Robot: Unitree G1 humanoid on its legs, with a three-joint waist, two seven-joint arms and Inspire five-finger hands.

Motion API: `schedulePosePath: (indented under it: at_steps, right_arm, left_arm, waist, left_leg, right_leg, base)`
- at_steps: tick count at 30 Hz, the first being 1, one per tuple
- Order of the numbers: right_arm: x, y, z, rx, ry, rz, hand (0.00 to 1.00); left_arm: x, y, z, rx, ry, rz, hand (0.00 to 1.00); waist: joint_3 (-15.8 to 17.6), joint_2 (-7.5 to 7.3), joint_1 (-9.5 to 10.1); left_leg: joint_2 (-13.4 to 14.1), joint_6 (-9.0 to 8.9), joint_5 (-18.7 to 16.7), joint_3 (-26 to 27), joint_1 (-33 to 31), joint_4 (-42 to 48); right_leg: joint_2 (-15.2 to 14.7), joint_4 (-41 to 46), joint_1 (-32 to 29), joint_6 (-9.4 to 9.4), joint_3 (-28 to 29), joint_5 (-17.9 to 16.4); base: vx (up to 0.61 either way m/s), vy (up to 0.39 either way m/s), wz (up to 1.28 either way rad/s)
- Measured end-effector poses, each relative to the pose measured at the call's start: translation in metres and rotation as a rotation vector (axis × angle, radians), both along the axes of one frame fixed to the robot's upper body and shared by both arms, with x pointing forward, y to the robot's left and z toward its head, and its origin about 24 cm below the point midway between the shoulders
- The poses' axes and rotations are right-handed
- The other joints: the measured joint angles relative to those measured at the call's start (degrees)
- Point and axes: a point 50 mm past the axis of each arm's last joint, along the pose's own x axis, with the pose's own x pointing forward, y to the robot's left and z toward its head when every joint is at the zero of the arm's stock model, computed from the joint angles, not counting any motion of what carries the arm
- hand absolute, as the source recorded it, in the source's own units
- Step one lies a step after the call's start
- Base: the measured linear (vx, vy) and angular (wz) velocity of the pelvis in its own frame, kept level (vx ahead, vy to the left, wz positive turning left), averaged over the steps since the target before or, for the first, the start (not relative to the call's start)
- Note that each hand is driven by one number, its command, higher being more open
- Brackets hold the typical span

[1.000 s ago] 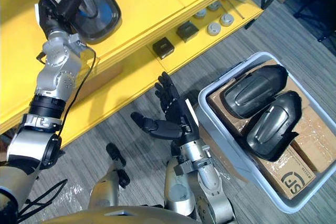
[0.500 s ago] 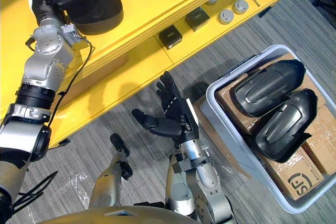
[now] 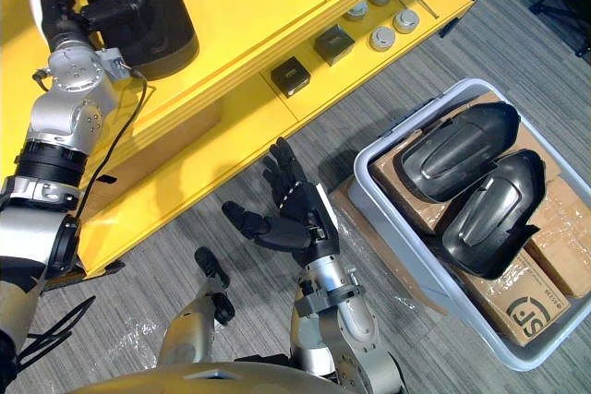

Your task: Walk over and take three plastic housings, then place them on the shelf

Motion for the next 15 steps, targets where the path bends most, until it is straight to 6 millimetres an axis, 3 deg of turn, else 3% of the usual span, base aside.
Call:
schedulePosePath:
  at_steps: [7,12,15]
  right_arm:
    - [-0.001,-0.001,0.002,-0.033,-0.040,0.046,1.00]
    - [0.000,-0.003,0.010,-0.110,-0.111,0.047,1.00]
    - [0.009,-0.008,0.021,-0.146,-0.180,0.031,1.00]
  left_arm:
    - [-0.004,0.004,0.009,0.056,-0.051,0.034,1.00]
    - [-0.010,0.000,0.008,0.081,-0.133,-0.052,1.00]
    - [-0.023,-0.010,-0.002,0.124,-0.207,-0.177,1.00]
  waist:
    - [-1.4,0.57,0.30]
    - [-6.4,0.92,0.66]
    - [-9.2,0.91,0.65]
  left_leg:
    - [-0.1,-0.08,-1.1,-0.5,3.1,-0.2]
    - [-0.9,-0.08,-1.2,-1.9,4.5,-0.1]
    - [-2.1,-0.30,-1.8,-3.9,6.2,-0.2]
  right_leg:
    - [-0.6,-1.4,5.1,0.02,-2.4,-0.1]
    - [-1.5,-3.1,8.8,0.43,-4.6,-0.1]
    - [-2.7,-3.3,12.1,1.04,-6.6,-1.1]
  base:
    - [-0.01,-0.021,0.13]
    - [0.02,-0.007,0.20]
    - [0.03,0.016,0.33]
